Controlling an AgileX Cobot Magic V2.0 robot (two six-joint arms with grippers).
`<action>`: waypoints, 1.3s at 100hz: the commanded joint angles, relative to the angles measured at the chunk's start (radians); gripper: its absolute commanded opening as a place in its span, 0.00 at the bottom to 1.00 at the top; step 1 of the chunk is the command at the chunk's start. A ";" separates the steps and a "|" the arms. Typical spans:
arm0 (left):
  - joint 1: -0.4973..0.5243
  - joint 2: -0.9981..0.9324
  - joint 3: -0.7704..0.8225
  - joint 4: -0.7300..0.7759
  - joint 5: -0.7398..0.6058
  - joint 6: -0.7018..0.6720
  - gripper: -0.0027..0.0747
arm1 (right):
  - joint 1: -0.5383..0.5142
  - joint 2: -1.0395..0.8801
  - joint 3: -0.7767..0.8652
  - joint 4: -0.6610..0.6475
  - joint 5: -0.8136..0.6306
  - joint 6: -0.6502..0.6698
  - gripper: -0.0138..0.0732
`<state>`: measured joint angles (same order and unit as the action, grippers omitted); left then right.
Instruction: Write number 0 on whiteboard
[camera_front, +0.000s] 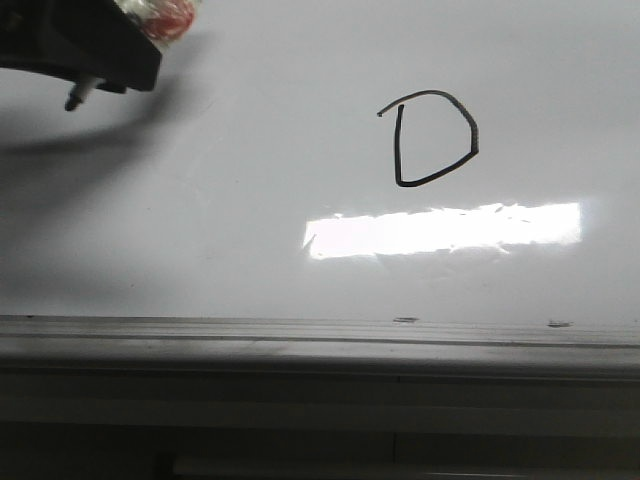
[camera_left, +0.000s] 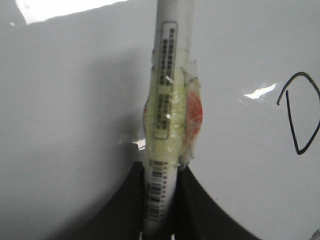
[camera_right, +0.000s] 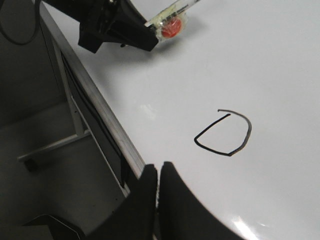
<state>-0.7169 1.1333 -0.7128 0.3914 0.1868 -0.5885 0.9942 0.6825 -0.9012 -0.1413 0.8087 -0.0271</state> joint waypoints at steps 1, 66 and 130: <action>0.001 0.027 -0.028 0.001 -0.107 -0.013 0.01 | -0.007 -0.005 -0.011 -0.021 -0.084 0.015 0.10; 0.001 0.080 -0.028 -0.037 -0.073 -0.013 0.56 | -0.007 -0.005 -0.008 -0.022 -0.149 0.040 0.10; -0.144 -0.699 0.124 0.023 0.116 -0.003 0.01 | -0.007 -0.499 0.394 -0.498 -0.238 0.375 0.10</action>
<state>-0.8466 0.5169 -0.6042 0.3977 0.3470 -0.5902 0.9942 0.2478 -0.5227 -0.5511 0.6789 0.3139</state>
